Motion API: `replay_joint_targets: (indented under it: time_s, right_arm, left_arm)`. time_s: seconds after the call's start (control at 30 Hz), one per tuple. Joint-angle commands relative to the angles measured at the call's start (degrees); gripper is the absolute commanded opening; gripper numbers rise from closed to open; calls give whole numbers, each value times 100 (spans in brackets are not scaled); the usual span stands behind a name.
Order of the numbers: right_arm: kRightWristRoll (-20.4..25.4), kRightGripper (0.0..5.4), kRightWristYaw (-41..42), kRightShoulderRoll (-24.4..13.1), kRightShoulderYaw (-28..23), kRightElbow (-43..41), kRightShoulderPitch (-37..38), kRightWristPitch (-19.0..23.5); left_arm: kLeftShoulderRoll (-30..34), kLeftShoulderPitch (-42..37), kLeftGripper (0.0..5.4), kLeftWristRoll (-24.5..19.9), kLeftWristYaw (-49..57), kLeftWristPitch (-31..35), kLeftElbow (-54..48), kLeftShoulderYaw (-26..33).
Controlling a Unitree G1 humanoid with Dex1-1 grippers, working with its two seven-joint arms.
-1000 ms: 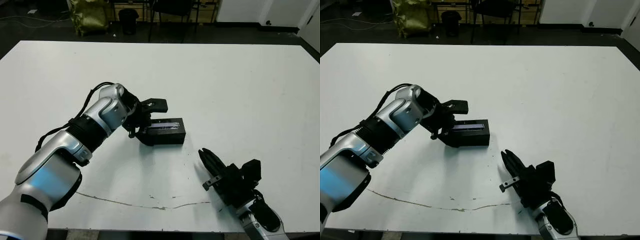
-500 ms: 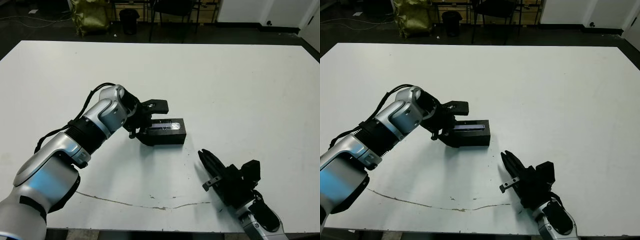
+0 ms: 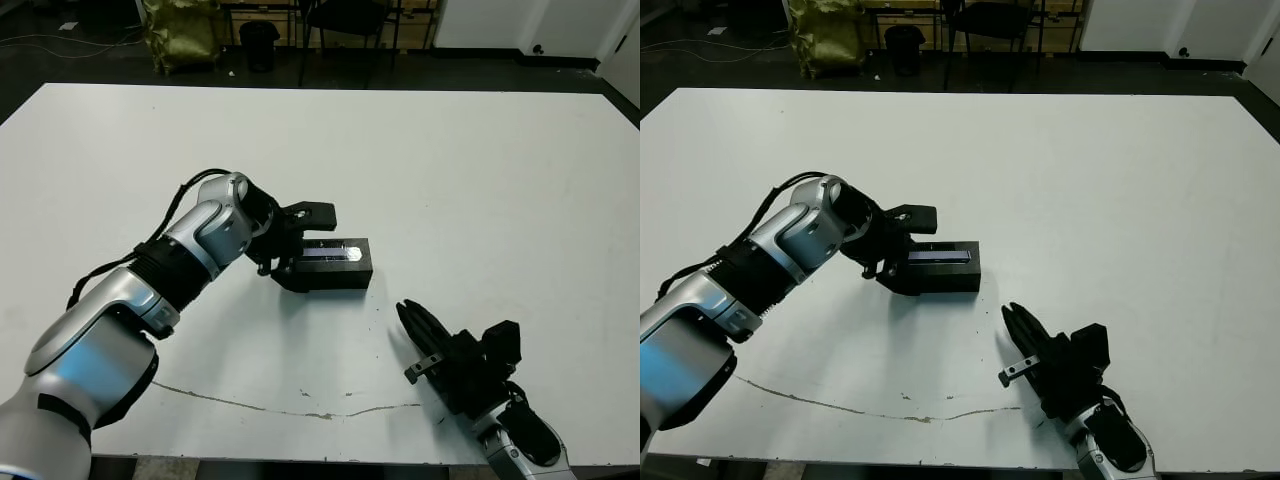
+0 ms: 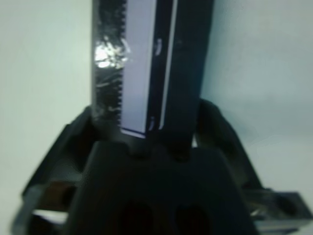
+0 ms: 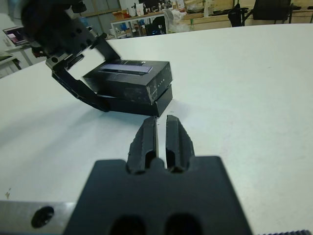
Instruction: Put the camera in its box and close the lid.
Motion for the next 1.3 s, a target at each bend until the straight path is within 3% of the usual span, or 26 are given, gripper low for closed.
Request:
replay_joint_targets:
  time_s: [0.03, 0.17, 0.23, 0.37, 0.43, 0.53, 0.7, 0.87, 1.0, 1.13, 1.3]
  right_arm:
    - [51, 0, 39, -15, -44, 131, 8, 15]
    - [76, 0, 238, -27, -58, 329, -51, -255]
    - [38, 0, 132, -39, -55, 224, -32, -68]
    - [-2, 0, 167, -31, -47, 259, -33, -190]
    - [-42, 0, 3, -20, -40, 136, 2, 42]
    - [47, 0, 209, -52, -35, 245, -31, -165]
    - [-29, 0, 77, -26, -32, 169, -1, -14]
    - [33, 0, 128, 1, -45, 257, -3, -126]
    - [55, 0, 332, 21, -63, 533, -76, -467]
    - [-41, 0, 105, -18, -39, 268, 7, -144]
    - [-84, 0, 7, -33, -22, 137, 28, -40]
  left_arm:
    - [158, 477, 456, 437, -57, -197, 327, -451]
    - [155, 500, 538, 567, -15, -205, 277, -458]
    - [153, 517, 538, 560, -6, -267, 279, -436]
    - [136, 506, 538, 578, -12, -267, 310, -441]
    - [136, 504, 538, 592, -5, -307, 313, -454]
    - [150, 518, 538, 648, 48, -421, 309, -488]
    - [110, 541, 538, 610, -11, -222, 337, -405]
    - [209, 574, 538, 475, -150, -484, 279, -309]
    - [266, 596, 538, 476, -208, -469, 259, -236]
    - [386, 717, 538, 542, -114, -568, 92, -196]
    - [475, 818, 538, 536, -224, -314, -187, -180]
